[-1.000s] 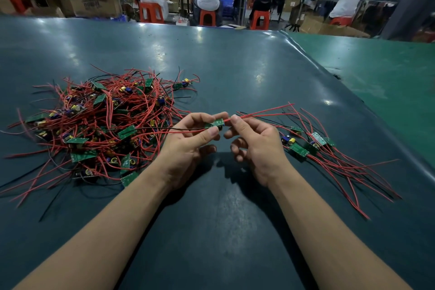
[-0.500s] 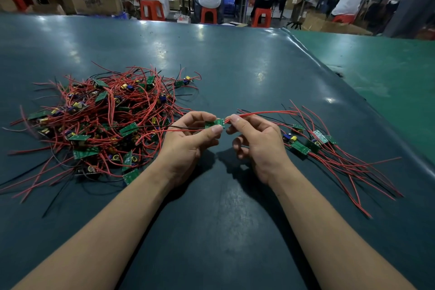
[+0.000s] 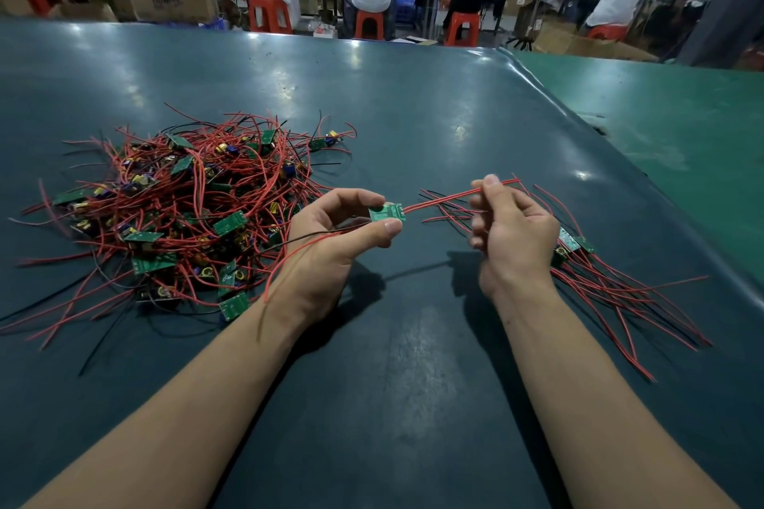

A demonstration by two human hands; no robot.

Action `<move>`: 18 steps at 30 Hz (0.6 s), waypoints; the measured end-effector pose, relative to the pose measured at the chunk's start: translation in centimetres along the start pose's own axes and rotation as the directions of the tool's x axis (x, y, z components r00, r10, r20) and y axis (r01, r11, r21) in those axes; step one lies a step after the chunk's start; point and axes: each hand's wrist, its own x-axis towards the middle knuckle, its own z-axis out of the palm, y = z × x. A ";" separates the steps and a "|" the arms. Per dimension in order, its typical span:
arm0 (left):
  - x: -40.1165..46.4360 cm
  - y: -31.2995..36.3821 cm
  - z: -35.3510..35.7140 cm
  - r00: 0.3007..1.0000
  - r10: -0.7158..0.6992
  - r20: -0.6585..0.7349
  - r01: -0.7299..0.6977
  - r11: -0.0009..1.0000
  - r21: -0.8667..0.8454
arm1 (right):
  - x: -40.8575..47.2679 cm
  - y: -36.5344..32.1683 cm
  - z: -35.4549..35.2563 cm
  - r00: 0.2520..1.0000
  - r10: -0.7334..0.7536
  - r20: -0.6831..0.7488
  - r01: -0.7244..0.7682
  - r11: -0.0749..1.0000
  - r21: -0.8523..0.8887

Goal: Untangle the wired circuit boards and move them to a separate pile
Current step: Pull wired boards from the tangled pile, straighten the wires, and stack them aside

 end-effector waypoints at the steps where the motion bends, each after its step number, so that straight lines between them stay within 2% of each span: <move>1: 0.0 0.1 0.0 1.000 0.002 0.006 -0.002 1.000 -0.003 | 0.1 -0.1 -0.1 1.000 0.007 -0.023 -0.006 1.000 0.013; 6: -0.2 0.2 0.2 1.000 -0.004 0.026 0.004 1.000 -0.011 | 0.1 -0.2 0.1 0.991 0.059 -0.118 -0.049 0.995 0.081; 13: -0.1 0.0 0.3 1.000 -0.001 0.025 0.001 1.000 -0.014 | 0.4 0.0 0.1 0.983 0.134 -0.127 -0.120 0.986 0.113; 16: 0.0 0.1 0.4 0.999 -0.017 -0.028 0.014 0.996 -0.093 | 0.3 -0.1 -0.2 0.988 0.147 -0.042 -0.143 0.985 0.096; 18: 0.1 0.2 0.3 0.992 -0.080 -0.095 0.058 0.974 -0.218 | -0.3 0.0 -0.1 0.984 0.140 0.110 -0.138 0.990 -0.025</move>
